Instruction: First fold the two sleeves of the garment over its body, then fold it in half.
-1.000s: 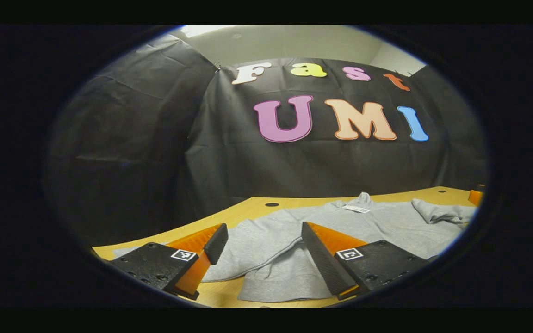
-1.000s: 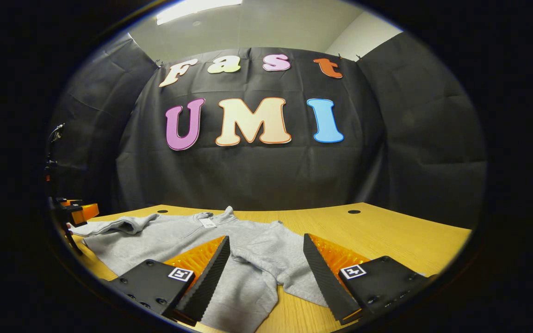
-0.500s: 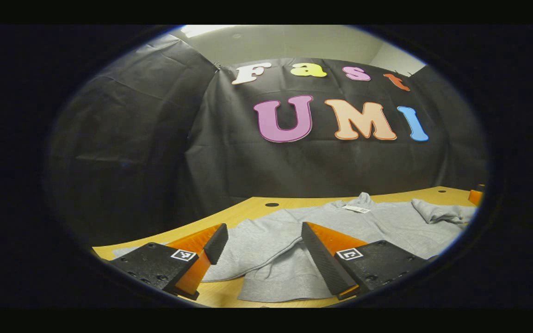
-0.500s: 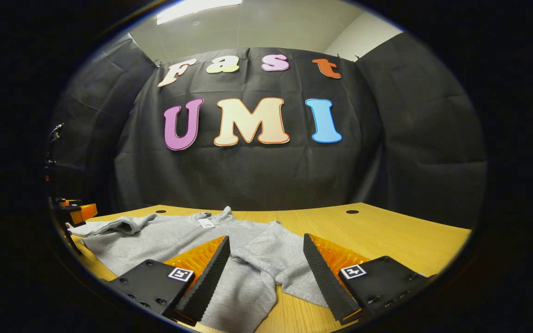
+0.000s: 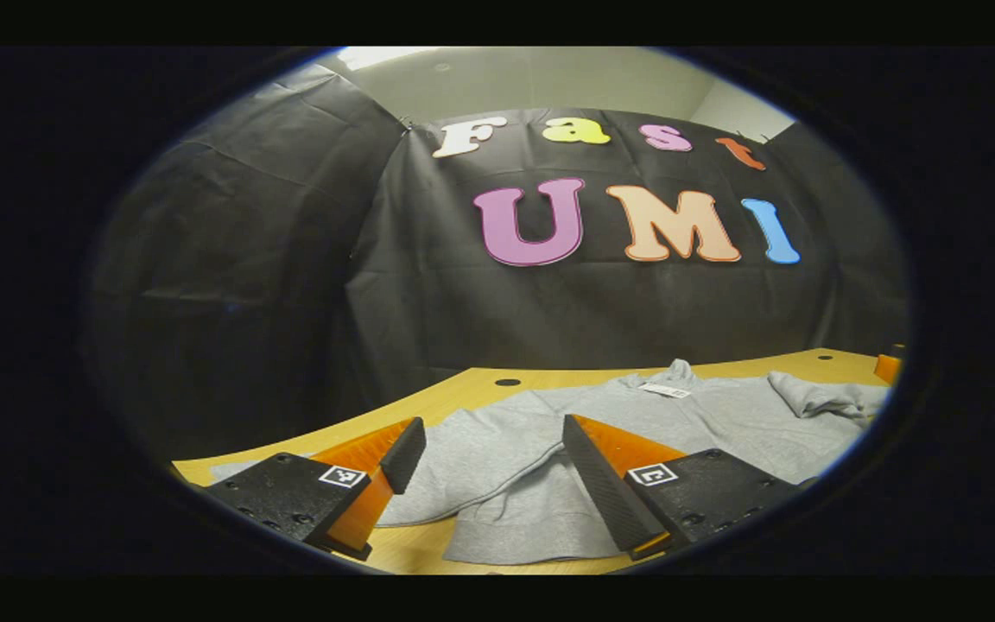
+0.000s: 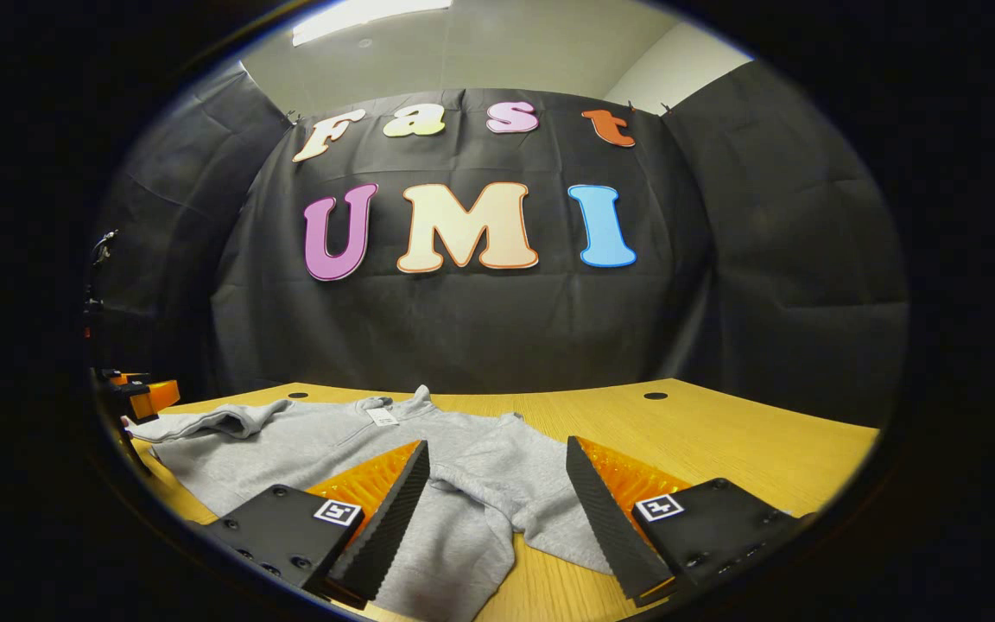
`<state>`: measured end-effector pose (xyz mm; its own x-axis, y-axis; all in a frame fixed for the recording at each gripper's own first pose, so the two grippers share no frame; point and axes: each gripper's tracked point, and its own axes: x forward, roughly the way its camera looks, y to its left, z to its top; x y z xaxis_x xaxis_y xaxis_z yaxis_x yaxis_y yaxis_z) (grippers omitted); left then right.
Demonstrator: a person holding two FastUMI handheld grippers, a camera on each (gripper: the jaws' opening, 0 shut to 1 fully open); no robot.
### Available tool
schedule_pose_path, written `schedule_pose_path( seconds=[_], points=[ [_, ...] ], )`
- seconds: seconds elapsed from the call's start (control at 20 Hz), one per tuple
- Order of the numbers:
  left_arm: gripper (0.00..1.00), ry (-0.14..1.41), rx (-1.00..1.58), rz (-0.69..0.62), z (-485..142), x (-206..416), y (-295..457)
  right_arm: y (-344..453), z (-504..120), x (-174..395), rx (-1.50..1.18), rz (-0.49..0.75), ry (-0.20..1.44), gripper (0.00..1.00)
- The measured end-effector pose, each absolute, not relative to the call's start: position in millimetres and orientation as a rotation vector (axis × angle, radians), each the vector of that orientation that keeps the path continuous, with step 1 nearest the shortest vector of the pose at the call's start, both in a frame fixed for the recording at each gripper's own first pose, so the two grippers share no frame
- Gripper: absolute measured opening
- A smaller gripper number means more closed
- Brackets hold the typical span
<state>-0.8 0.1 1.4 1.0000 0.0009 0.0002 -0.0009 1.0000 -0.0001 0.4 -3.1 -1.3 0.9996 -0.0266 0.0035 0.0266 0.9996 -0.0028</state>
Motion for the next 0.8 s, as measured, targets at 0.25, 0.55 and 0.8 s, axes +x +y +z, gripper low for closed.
schedule_pose_path(
  seconds=[0.25,0.55,0.8],
  points=[
    [0.94,0.0,0.0,0.001,0.2,-0.5,0.3,-3.4,-1.3,0.5,-0.002,-0.027,-0.003,0.99],
    [0.94,-0.001,-0.001,-0.01,0.9,-0.8,-2.3,-5.1,-0.5,1.2,0.012,-0.036,-0.004,0.99],
    [0.94,-0.001,-0.002,-0.015,0.8,-0.5,-3.8,-40.3,26.1,-1.3,0.008,-0.092,-0.015,0.99]
  ],
)
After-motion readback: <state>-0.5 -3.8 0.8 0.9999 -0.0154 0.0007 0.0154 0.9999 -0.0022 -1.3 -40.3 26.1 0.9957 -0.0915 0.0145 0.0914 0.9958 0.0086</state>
